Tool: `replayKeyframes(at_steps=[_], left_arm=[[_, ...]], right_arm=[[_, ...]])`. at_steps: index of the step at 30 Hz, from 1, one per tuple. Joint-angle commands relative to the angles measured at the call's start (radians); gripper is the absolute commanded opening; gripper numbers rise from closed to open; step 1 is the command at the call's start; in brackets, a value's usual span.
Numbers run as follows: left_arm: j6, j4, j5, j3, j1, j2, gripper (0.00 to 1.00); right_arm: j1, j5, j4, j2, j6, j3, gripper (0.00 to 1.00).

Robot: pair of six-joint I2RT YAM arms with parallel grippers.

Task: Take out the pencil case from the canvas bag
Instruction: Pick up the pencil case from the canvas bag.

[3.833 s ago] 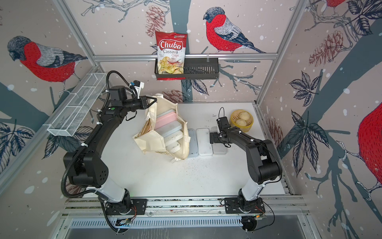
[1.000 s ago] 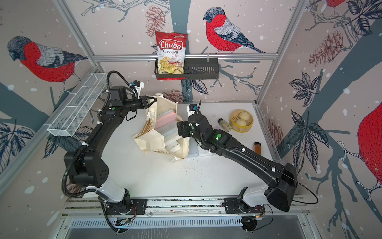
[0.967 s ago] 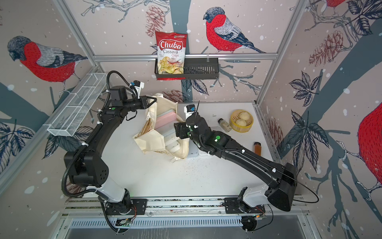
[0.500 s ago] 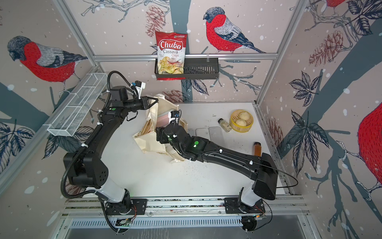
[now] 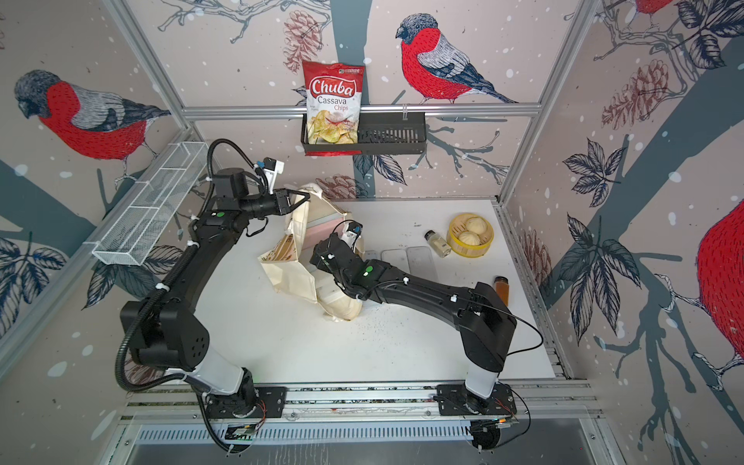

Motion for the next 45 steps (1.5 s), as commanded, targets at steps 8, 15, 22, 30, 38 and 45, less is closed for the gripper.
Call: replayKeyframes(at_steps=[8, 15, 22, 30, 38, 45], left_arm=[[-0.011, 0.137, 0.060, -0.001, -0.002, 0.004, 0.00], [-0.010, 0.135, 0.052, -0.004, -0.002, 0.014, 0.00], [-0.025, 0.132, 0.028, -0.003, -0.002, 0.026, 0.00], [-0.053, 0.132, -0.002, -0.003, -0.002, 0.035, 0.00], [-0.065, 0.138, 0.002, -0.004, -0.002, 0.032, 0.00], [-0.075, 0.149, 0.006, -0.007, -0.005, 0.027, 0.00]], right_arm=[[-0.037, -0.103, 0.022, 0.136, 0.210, 0.054, 0.82], [-0.040, -0.110, 0.059, 0.203, 0.304, 0.082, 0.82], [-0.002, -0.017, 0.019, 0.220, 0.254, 0.164, 0.81], [0.103, 0.232, -0.022, 0.196, 0.121, 0.252, 0.80], [0.069, 0.197, -0.016, 0.250, 0.162, 0.242, 0.80], [0.041, 0.224, -0.083, 0.325, 0.183, 0.330, 0.80]])
